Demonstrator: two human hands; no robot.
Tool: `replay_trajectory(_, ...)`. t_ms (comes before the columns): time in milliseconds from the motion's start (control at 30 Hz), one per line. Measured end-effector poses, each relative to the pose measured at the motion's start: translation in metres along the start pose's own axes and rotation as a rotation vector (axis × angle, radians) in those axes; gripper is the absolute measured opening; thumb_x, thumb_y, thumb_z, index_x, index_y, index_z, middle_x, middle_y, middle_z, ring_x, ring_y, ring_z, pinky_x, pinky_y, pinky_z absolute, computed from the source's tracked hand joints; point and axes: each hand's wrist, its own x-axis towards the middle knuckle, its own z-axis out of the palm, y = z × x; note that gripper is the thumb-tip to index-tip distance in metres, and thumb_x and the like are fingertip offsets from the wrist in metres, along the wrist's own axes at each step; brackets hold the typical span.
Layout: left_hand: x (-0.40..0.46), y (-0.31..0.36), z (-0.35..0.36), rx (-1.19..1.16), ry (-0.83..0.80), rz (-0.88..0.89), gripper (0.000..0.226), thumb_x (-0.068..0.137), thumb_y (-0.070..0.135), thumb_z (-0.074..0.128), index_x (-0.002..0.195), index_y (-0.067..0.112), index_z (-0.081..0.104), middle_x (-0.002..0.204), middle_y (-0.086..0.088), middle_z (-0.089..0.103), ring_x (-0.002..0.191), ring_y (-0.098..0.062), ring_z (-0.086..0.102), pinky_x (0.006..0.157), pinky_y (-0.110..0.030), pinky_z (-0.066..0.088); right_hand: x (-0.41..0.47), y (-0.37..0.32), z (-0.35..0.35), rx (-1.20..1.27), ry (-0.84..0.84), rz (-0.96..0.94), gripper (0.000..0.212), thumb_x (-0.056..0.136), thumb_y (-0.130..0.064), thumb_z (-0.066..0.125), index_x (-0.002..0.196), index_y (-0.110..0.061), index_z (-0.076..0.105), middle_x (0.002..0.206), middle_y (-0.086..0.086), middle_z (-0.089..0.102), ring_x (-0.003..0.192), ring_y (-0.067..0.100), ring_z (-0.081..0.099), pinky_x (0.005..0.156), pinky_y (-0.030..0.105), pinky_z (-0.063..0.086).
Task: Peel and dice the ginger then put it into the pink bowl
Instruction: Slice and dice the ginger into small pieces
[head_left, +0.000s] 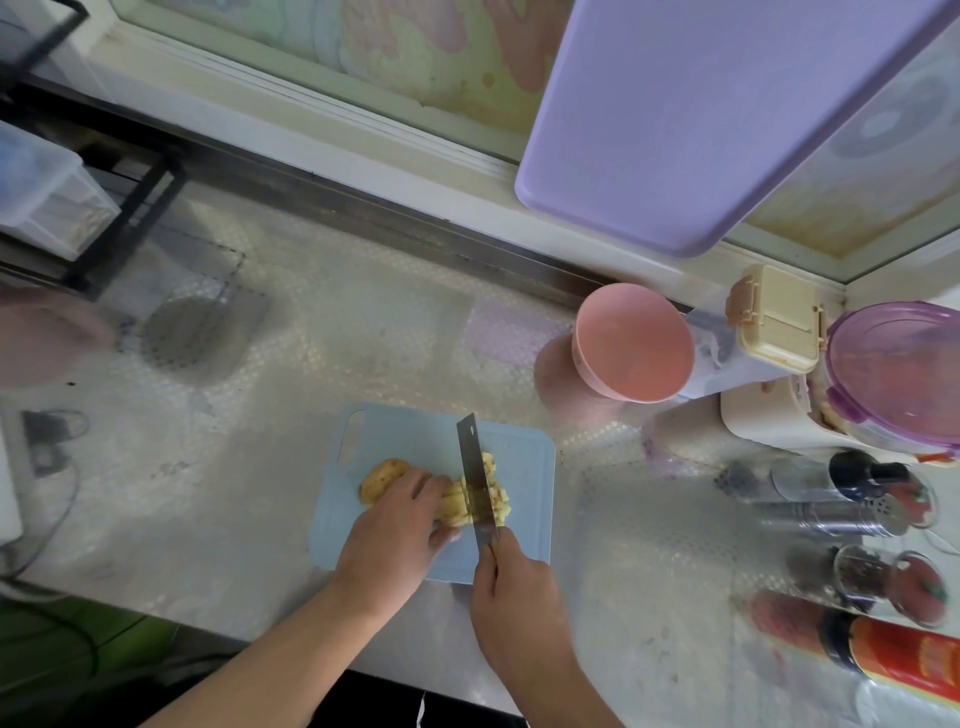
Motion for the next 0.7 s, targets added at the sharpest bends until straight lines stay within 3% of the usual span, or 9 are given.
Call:
replay_trajectory(167, -0.002, -0.001, 0.0, 0.016, 0.041, 0.05, 0.031, 0.085, 0.036, 0.081, 0.109, 0.021, 0.067, 0.105, 0.006, 0.064, 0.092, -0.013, 0.067, 0.059, -0.022, 0.056, -0.004, -0.004, 0.001, 0.011, -0.023, 0.001, 0.028, 0.108, -0.035, 0.031, 0.127, -0.026, 0.049, 0.07, -0.005, 0.052, 0.06, 0.013, 0.052, 0.05, 0.02, 0.036)
replay_trajectory(367, 0.0, -0.001, -0.001, -0.022, 0.032, 0.04, 0.024, 0.087, 0.032, 0.08, 0.104, 0.022, 0.067, 0.104, 0.011, 0.062, 0.093, -0.011, 0.063, 0.06, -0.022, 0.053, -0.003, -0.01, 0.005, -0.034, -0.059, 0.034, 0.025, 0.107, -0.035, 0.031, 0.122, -0.026, 0.048, 0.08, -0.003, 0.062, 0.073, 0.016, 0.064, 0.067, 0.033, 0.057)
replay_trajectory(533, 0.002, 0.0, -0.001, -0.026, 0.024, 0.031, 0.021, 0.086, 0.032, 0.081, 0.099, 0.022, 0.068, 0.099, 0.011, 0.063, 0.091, -0.011, 0.063, 0.064, -0.019, 0.047, -0.001, -0.018, 0.006, -0.094, -0.083, 0.043, 0.017, 0.105, -0.028, 0.034, 0.117, -0.025, 0.047, 0.085, -0.003, 0.065, 0.078, 0.017, 0.066, 0.07, 0.034, 0.058)
replay_trajectory(700, 0.002, 0.0, -0.001, -0.042, 0.031, 0.039, 0.023, 0.082, 0.026, 0.086, 0.094, 0.02, 0.067, 0.095, 0.008, 0.063, 0.085, -0.013, 0.064, 0.061, -0.019, 0.044, 0.011, -0.024, 0.01, -0.107, -0.097, 0.056, 0.019, 0.103, -0.024, 0.037, 0.12, -0.025, 0.046, 0.093, 0.0, 0.066, 0.076, 0.019, 0.061, 0.065, 0.031, 0.05)
